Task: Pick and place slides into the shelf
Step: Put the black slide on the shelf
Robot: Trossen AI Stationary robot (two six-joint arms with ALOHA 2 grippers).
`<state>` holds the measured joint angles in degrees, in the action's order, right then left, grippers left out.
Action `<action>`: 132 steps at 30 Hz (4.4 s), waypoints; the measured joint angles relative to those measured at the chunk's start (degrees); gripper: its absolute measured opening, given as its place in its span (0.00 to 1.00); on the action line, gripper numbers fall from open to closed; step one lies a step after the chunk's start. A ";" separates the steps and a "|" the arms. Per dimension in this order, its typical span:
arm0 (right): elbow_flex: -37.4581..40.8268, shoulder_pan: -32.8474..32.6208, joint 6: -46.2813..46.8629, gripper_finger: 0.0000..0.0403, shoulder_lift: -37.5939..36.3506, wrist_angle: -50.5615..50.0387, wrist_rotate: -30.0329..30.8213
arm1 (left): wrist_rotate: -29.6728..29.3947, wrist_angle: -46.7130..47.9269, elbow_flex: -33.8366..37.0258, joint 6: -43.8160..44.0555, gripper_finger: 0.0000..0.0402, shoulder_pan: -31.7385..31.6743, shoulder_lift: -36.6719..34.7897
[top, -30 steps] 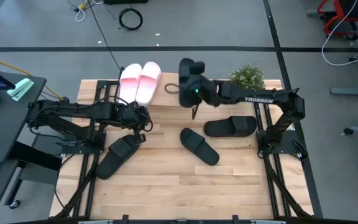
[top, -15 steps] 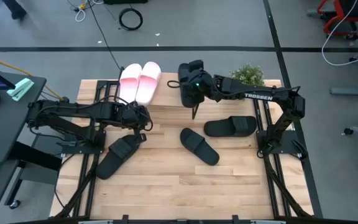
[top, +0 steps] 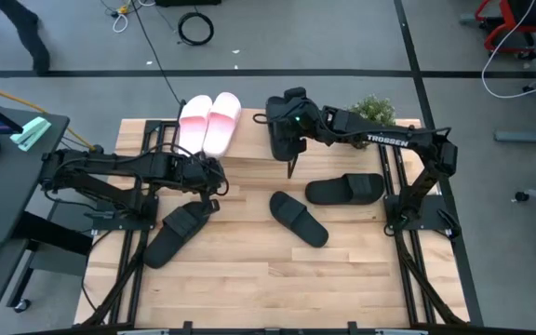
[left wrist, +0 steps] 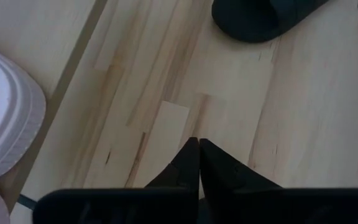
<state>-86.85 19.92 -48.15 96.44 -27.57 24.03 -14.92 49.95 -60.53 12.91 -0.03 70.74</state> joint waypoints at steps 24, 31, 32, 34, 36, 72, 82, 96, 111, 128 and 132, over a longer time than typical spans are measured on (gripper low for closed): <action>0.60 1.70 1.75 0.18 -0.02 -2.80 -1.92 | 0.00 0.00 0.04 0.00 0.02 0.00 0.00; 0.66 0.89 4.24 0.19 -0.17 -1.27 -0.68 | 0.02 1.22 0.04 -0.12 0.06 0.00 0.00; 0.66 0.42 4.44 0.19 -0.17 -1.29 0.07 | 0.02 2.13 0.04 -0.45 0.06 0.00 0.02; 0.66 -0.84 4.49 0.19 -0.17 -1.40 2.44 | 0.02 4.96 0.04 -1.45 0.06 0.00 0.02; 0.66 -2.51 4.81 0.19 -0.17 -1.89 5.31 | 0.02 9.07 0.04 -2.33 0.05 0.01 0.02; 0.66 -32.21 42.42 0.18 -8.57 -16.58 -0.58 | 3.31 19.22 1.07 17.72 0.34 34.62 0.55; 0.66 -34.89 43.66 0.18 -8.57 -16.79 -0.57 | 2.53 14.40 12.19 20.39 0.33 37.93 0.61; 0.66 -35.13 45.01 0.18 -8.55 -17.64 -0.58 | 1.81 10.04 18.41 26.39 0.31 40.21 0.61; 13.55 -38.10 52.94 0.18 -8.52 -26.10 -4.02 | -6.05 8.75 18.51 28.78 0.28 40.06 0.61; 39.37 -40.24 27.73 0.18 -8.50 5.16 12.53 | -6.01 4.02 18.51 33.00 0.27 40.06 0.59; 39.41 -38.92 27.50 0.18 -8.50 7.72 6.48 | -5.95 3.90 18.53 33.00 0.28 40.06 0.59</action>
<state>-47.44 -18.99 -20.64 87.94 -19.85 30.51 -20.86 53.85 -42.01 45.91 40.03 71.33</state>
